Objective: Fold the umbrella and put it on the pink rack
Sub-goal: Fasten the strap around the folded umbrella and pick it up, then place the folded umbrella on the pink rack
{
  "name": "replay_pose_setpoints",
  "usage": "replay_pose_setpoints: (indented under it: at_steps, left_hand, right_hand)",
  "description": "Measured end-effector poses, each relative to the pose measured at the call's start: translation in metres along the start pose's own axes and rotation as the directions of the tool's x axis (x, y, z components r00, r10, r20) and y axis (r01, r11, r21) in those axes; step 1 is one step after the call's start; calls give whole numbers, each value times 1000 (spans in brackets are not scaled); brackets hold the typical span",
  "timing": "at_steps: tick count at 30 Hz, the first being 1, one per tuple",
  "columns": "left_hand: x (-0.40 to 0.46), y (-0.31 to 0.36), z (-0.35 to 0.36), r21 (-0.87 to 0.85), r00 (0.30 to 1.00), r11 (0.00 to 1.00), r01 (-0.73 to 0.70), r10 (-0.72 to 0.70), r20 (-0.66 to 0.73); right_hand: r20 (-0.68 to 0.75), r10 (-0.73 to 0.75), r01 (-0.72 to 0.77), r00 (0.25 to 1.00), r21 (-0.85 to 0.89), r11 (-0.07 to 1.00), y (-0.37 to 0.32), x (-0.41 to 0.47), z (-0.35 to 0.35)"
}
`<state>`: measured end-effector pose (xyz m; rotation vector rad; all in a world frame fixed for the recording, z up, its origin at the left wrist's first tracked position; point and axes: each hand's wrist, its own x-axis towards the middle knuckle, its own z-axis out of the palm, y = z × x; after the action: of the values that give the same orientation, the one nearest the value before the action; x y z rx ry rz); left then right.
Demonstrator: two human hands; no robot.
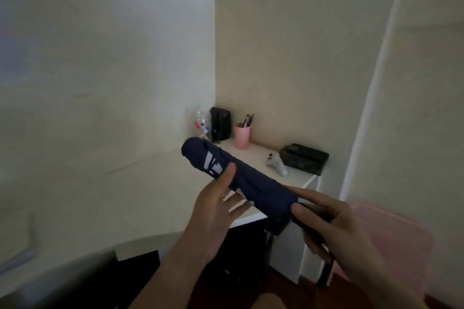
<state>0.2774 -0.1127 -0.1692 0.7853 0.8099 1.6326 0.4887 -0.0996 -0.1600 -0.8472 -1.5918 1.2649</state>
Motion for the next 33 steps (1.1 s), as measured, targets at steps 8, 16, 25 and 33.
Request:
replay_pose_setpoints:
  at_steps: [8, 16, 25, 33]
  left_hand:
    - [10, -86, 32, 239, 989, 971, 1, -36, 144]
    - [42, -216, 100, 657, 950, 752, -49, -167, 263]
    - [209, -421, 168, 821, 722, 195, -536, -397, 566]
    - [391, -632, 213, 789, 706, 78, -609, -398, 585]
  right_hand:
    - [-420, 282, -273, 862, 84, 958, 36, -81, -126]
    - [-708, 452, -289, 544, 348, 892, 106, -136, -223]
    - [-746, 537, -591, 395, 242, 770, 264, -51, -383]
    - [-805, 369, -736, 466, -121, 667, 438, 77, -548]
